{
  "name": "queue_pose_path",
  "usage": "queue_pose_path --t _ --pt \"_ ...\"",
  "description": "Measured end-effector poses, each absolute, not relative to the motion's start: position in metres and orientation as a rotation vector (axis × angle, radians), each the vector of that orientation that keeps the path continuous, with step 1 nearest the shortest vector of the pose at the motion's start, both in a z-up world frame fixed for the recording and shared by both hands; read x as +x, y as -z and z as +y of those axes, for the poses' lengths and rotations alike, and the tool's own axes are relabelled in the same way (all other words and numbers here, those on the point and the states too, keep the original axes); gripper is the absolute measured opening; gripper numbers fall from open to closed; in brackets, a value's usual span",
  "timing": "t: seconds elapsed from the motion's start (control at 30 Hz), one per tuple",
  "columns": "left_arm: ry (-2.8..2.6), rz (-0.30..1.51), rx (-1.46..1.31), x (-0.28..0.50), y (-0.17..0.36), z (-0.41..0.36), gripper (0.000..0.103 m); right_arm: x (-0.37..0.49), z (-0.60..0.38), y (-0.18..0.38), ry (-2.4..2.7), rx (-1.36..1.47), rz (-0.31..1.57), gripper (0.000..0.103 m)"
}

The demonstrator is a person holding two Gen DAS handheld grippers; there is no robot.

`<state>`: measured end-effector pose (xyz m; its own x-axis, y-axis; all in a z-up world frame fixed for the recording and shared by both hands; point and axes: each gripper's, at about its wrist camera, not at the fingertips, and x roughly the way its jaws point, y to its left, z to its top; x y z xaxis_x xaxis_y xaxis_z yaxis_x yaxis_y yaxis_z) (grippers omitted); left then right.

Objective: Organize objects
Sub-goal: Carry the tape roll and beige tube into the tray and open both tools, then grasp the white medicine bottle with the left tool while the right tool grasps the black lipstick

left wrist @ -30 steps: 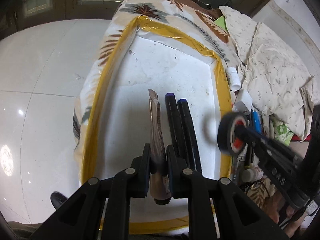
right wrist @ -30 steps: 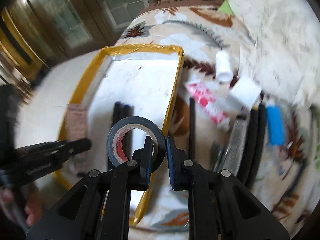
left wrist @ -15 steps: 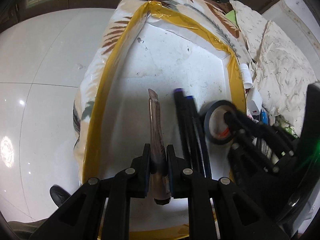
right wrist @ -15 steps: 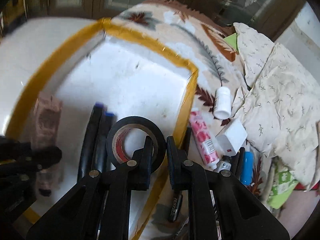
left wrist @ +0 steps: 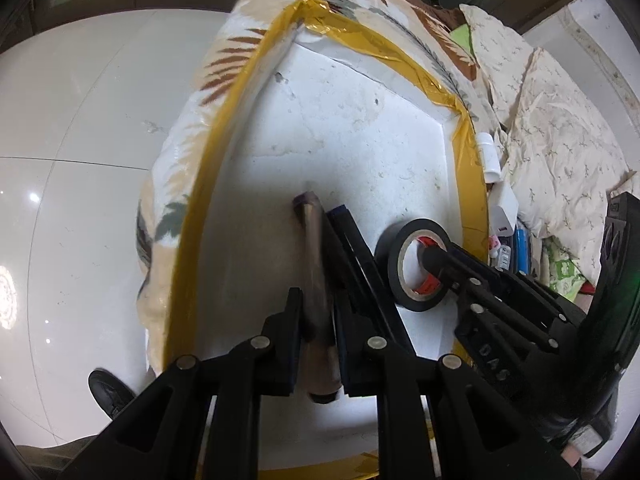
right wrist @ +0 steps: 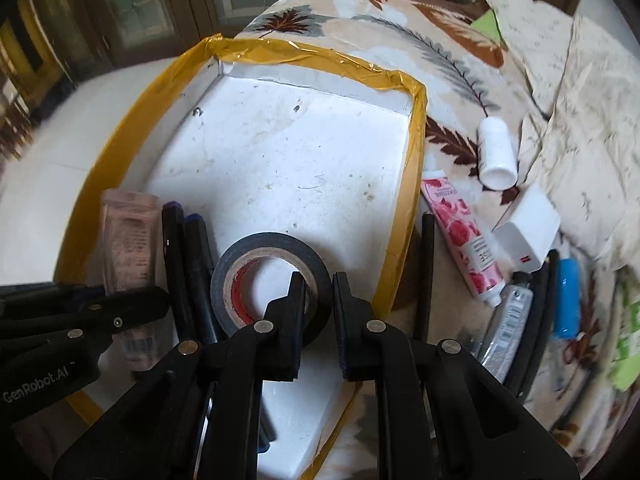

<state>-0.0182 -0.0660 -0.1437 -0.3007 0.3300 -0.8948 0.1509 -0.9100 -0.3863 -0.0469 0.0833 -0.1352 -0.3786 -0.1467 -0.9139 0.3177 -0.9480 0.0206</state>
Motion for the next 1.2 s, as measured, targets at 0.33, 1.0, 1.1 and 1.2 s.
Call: queue_pose_path --t 0.33,1.0,1.1,1.2 --pt "-2.503 -0.551 -1.642 0.004 0.114 -0.063 0.058 -0.039 0.107 0.111 2.361 1.486 -0.005 0.032" --pt "-2.316 -0.172 -1.546 0.023 0.093 0.084 0.059 0.043 0.291 0.123 2.362 1.476 -0.391 0.032" --pt "-2.288 -0.115 -1.539 0.027 0.095 0.103 0.059 0.047 0.307 0.131 2.36 1.499 -0.454 0.032" --pt "-2.219 -0.152 -1.563 0.026 0.1 0.114 0.059 0.051 0.316 0.135 2.393 1.53 -0.45 0.032"
